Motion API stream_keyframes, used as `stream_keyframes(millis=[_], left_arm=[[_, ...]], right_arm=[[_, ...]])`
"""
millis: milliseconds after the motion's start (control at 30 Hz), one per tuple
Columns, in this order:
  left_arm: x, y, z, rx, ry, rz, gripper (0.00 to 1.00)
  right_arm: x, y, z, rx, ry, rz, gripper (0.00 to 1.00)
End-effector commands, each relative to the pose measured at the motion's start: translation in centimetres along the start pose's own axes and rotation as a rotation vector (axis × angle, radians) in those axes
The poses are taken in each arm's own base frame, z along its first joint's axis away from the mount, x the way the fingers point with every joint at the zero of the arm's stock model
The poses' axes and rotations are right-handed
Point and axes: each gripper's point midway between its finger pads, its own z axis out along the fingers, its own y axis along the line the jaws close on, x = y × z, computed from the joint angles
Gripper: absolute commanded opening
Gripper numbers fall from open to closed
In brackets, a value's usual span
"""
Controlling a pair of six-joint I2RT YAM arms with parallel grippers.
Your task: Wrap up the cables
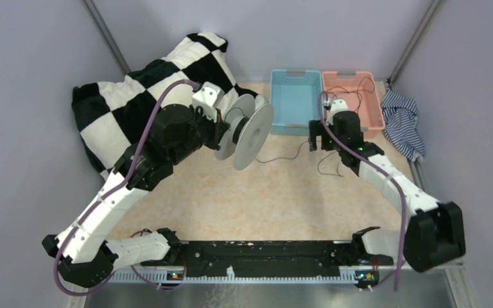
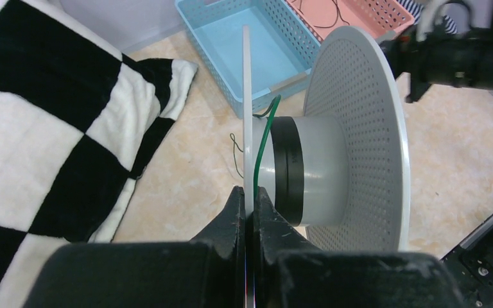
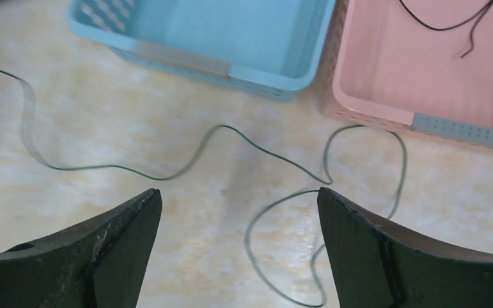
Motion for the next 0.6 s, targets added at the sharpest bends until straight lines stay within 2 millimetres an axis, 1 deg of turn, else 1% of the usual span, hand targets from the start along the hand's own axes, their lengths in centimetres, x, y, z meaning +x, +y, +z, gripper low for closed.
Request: stream_keyframes(millis=[0, 33, 67, 100, 133, 200, 267, 300, 333, 367, 400, 433, 467, 500, 567], left_arm=[[-4.8, 0.7, -1.0, -0.037, -0.199, -0.078, 0.00], [-4.6, 0.8, -0.6, -0.046, -0.180, -0.081, 0.00], [-4.2, 0.9, -0.3, -0.055, -0.160, -0.084, 0.00], [-3.9, 0.9, -0.1, -0.054, -0.143, -0.083, 0.00], [-3.6, 1.0, 0.1, -0.051, -0.131, -0.082, 0.00], [-3.1, 0.8, 0.2, -0.021, -0.118, -0.071, 0.00], [-1.8, 0.0, 0.3, 0.075, -0.104, -0.009, 0.00], [-0.7, -0.4, 0.4, 0.123, -0.090, 0.030, 0.00], [0.9, -0.4, 0.8, 0.149, -0.058, 0.057, 0.00], [2.4, -0.2, 1.1, 0.175, -0.024, 0.091, 0.00], [3.5, 0.2, 1.4, 0.189, 0.006, 0.103, 0.00], [4.4, 0.5, 1.6, 0.208, 0.028, 0.098, 0.00], [4.5, 0.9, 1.7, 0.216, 0.033, 0.078, 0.00], [4.2, 1.2, 1.7, 0.224, 0.019, 0.049, 0.00], [3.1, 1.9, 1.5, 0.229, -0.039, 0.000, 0.00]], right_arm=[[-0.6, 4.4, -4.1, -0.182, -0.029, 0.398, 0.91], [-0.1, 6.8, -4.7, -0.312, 0.003, 0.397, 0.93], [0.8, 8.2, -4.8, -0.380, 0.039, 0.372, 0.92], [1.7, 8.8, -4.7, -0.400, 0.069, 0.319, 0.87], [2.6, 9.2, -4.4, -0.396, 0.091, 0.241, 0.85], [3.2, 9.4, -3.8, -0.382, 0.079, 0.101, 0.85], [2.7, 9.7, -3.5, -0.404, -0.006, 0.003, 0.86], [2.0, 9.8, -3.3, -0.413, -0.067, -0.029, 0.87], [1.5, 9.9, -3.2, -0.420, -0.113, -0.050, 0.88], [1.3, 10.0, -3.0, -0.427, -0.137, -0.073, 0.88], [0.6, 10.1, -2.7, -0.429, -0.175, -0.103, 0.88], [0.5, 10.1, -2.3, -0.429, -0.182, -0.133, 0.87], [0.5, 10.0, -1.7, -0.418, -0.177, -0.173, 0.86], [0.7, 9.8, -1.0, -0.395, -0.162, -0.210, 0.85], [1.4, 9.6, 0.8, -0.365, -0.110, -0.332, 0.83]])
